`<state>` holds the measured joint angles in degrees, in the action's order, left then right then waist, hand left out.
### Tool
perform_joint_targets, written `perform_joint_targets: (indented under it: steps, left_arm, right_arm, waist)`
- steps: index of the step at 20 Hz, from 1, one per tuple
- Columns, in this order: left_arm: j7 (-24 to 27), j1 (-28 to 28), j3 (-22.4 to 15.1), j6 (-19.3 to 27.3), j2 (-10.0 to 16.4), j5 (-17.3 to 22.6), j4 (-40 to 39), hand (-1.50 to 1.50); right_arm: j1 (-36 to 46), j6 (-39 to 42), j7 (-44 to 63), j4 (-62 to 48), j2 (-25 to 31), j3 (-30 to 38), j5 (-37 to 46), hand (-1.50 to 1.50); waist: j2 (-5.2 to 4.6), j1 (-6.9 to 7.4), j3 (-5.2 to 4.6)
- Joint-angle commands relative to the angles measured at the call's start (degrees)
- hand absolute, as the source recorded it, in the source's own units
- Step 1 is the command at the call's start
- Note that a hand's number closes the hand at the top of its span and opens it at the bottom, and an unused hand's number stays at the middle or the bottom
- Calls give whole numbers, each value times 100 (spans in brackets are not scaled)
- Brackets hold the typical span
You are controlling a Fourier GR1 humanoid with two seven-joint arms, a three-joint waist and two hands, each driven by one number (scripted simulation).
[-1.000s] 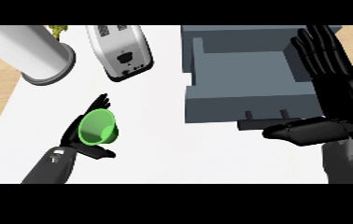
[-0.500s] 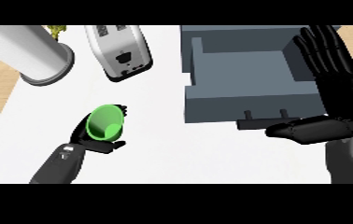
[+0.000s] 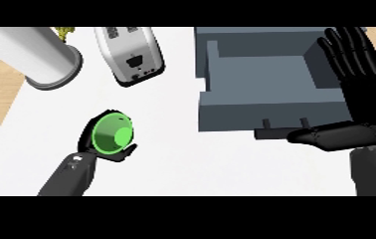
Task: Pick up the cup, place it into the drawer and close the drawer
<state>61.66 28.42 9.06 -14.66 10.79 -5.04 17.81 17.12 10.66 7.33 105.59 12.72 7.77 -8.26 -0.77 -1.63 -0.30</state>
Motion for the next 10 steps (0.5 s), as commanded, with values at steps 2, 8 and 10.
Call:
perform_joint_targets:
  steps: [2,8,10]
  left_arm:
    - [605,-51,983,959,-103,805,74,150]
    - [659,405,1077,305,-285,1022,270,150]
    - [469,522,890,375,-458,937,529,150]
  right_arm:
    - [-199,22,-72,68,-43,31,-49,-150]
    - [-129,-47,77,169,-38,-70,95,-150]
    - [52,-48,125,-38,23,47,27,-150]
  waist:
    - [15,54,7]
    - [41,41,16]
    - [59,105,24]
